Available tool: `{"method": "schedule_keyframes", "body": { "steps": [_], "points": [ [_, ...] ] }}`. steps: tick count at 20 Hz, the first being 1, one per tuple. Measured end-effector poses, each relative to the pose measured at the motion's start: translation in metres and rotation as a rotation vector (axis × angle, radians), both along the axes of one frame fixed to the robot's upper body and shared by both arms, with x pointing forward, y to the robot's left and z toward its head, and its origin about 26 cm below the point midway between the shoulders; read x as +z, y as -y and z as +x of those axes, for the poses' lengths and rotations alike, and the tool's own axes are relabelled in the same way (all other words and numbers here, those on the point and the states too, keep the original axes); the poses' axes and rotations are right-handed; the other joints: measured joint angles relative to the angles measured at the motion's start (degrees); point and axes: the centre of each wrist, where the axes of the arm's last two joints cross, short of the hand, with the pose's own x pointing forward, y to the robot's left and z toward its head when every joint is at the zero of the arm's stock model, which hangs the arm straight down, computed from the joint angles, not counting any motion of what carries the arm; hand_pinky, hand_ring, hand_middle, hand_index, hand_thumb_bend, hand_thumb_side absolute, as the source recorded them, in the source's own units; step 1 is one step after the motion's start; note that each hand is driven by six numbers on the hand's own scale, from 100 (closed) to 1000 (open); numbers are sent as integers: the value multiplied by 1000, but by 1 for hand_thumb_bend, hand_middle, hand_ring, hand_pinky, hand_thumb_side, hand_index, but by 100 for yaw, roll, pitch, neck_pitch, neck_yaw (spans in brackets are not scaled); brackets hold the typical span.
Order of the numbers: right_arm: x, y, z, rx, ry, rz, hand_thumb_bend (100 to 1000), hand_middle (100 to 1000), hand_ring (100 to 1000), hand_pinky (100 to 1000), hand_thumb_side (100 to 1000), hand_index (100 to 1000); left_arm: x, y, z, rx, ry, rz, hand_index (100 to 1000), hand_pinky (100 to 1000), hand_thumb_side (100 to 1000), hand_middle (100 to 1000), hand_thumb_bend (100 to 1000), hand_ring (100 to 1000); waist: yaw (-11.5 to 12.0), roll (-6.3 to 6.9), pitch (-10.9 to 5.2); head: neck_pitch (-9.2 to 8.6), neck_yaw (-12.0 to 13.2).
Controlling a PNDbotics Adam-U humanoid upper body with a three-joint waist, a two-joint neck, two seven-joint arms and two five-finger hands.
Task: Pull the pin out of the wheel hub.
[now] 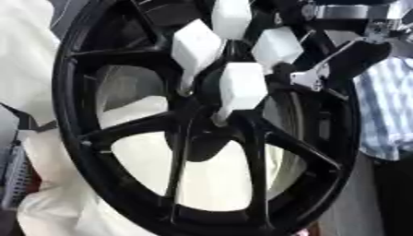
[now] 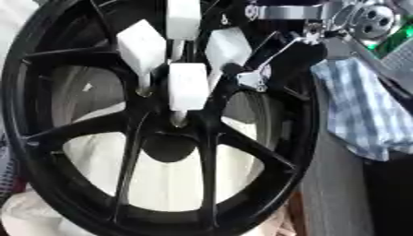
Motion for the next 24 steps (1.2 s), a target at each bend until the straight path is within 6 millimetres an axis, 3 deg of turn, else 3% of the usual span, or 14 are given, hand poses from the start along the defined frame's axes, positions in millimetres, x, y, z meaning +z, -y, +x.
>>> {"method": "schedule_keyframes", "body": {
  "steps": [7,12,16,24],
  "points": [
    [1,1,0,-1,-1,7,100,705,954,974,168,798,0,0,0,-2,-2,1,769,664,761,569,100,767,-9,0,11,0,-4],
    [1,1,0,-16,-6,28,100,483,823,897,178,587,0,1,0,-3,-1,1,768,665,763,570,100,767,-5,0,11,-2,-11],
    [-1,1,0,-43,-1,68,100,357,741,853,206,449,0,1,0,-5,-2,-3,767,665,760,570,100,767,-4,0,11,-2,-37],
    [6,5,-2,-53,20,137,100,327,711,834,214,417,0,1,0,-9,-2,-6,768,666,753,572,100,767,-40,37,-1,-2,-161]
  ]
}}
